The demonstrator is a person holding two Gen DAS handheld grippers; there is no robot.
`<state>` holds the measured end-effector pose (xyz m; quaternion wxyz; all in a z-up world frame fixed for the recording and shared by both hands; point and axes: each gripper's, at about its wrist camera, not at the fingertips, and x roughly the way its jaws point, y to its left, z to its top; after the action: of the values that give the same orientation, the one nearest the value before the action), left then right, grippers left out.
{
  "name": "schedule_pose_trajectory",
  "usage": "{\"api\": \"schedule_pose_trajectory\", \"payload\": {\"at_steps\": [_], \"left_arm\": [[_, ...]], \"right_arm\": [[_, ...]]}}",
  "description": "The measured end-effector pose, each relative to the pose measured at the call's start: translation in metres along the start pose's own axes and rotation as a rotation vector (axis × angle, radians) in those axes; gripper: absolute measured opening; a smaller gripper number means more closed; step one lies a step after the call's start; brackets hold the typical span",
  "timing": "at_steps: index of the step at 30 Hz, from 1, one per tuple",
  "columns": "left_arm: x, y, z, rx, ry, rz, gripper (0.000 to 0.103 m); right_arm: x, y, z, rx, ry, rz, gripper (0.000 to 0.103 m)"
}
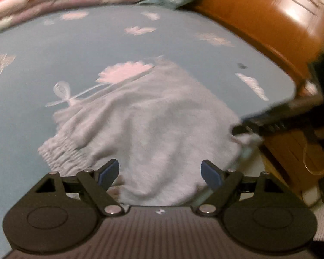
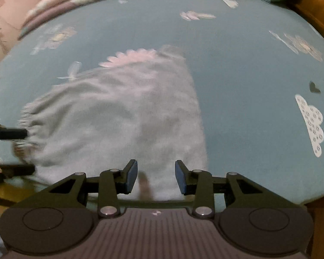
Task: Fold clothes
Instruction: 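Grasp the elastic cuff with the left gripper and lift it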
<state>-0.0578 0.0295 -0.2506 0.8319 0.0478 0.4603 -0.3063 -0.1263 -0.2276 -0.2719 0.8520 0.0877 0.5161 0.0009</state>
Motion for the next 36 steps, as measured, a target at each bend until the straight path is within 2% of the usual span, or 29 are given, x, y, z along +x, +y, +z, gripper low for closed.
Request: {"api": "schedule_pose_trajectory", "payload": {"at_steps": [2, 8, 10, 12, 15, 17, 19, 20, 21, 22, 24, 25, 26, 27, 31, 33, 36], "left_arm": [[0.013, 0.015, -0.003, -0.066, 0.056, 0.038, 0.078], [-0.019, 0.024, 0.021, -0.115, -0.087, 0.05, 0.08], [-0.013, 0.031, 0.032, -0.1, -0.109, 0.119, 0.08], [-0.007, 0.052, 0.036, -0.192, -0.098, 0.172, 0.079], [-0.008, 0.084, 0.024, -0.408, -0.101, 0.181, 0.078], [-0.004, 0.107, 0.007, -0.594, -0.081, 0.122, 0.078], [0.004, 0.122, -0.007, -0.726, -0.069, 0.069, 0.076], [0.005, 0.124, -0.011, -0.75, -0.083, 0.059, 0.075], [0.005, 0.125, -0.015, -0.773, -0.098, 0.048, 0.066], [0.005, 0.126, -0.018, -0.79, -0.112, 0.042, 0.062], [-0.001, 0.116, -0.014, -0.736, -0.127, 0.078, 0.051], [-0.005, 0.111, -0.013, -0.702, -0.136, 0.086, 0.049], [-0.007, 0.111, -0.013, -0.694, -0.138, 0.068, 0.037], [-0.01, 0.11, -0.012, -0.686, -0.141, 0.051, 0.033], [-0.016, 0.115, -0.011, -0.662, -0.154, 0.013, 0.036], [-0.013, 0.121, -0.014, -0.692, -0.137, 0.004, 0.05], [-0.012, 0.126, -0.016, -0.689, -0.134, 0.02, 0.059]], "right_arm": [[0.009, -0.006, -0.003, 0.029, 0.031, -0.002, 0.043], [-0.015, 0.003, 0.003, -0.005, 0.004, 0.032, 0.048], [-0.019, 0.008, 0.008, -0.028, -0.007, 0.04, 0.048], [-0.023, 0.012, 0.016, -0.044, -0.02, 0.06, 0.048], [-0.026, 0.017, 0.027, -0.077, -0.036, 0.074, 0.048], [-0.024, 0.017, 0.032, -0.087, -0.034, 0.084, 0.048], [-0.021, 0.016, 0.035, -0.087, -0.028, 0.092, 0.048], [-0.018, 0.017, 0.037, -0.092, -0.022, 0.095, 0.048], [-0.016, 0.018, 0.038, -0.099, -0.018, 0.096, 0.048], [-0.014, 0.02, 0.039, -0.107, -0.013, 0.099, 0.048], [-0.012, 0.023, 0.041, -0.127, -0.003, 0.105, 0.048], [-0.011, 0.023, 0.042, -0.134, -0.002, 0.105, 0.048], [-0.01, 0.024, 0.043, -0.138, -0.002, 0.103, 0.048], [-0.009, 0.023, 0.044, -0.139, -0.004, 0.099, 0.048], [-0.006, 0.014, 0.055, -0.12, -0.026, 0.094, 0.053], [-0.002, 0.009, 0.061, -0.103, -0.037, 0.087, 0.054], [-0.001, 0.0, 0.069, -0.067, -0.05, 0.072, 0.054]]}}
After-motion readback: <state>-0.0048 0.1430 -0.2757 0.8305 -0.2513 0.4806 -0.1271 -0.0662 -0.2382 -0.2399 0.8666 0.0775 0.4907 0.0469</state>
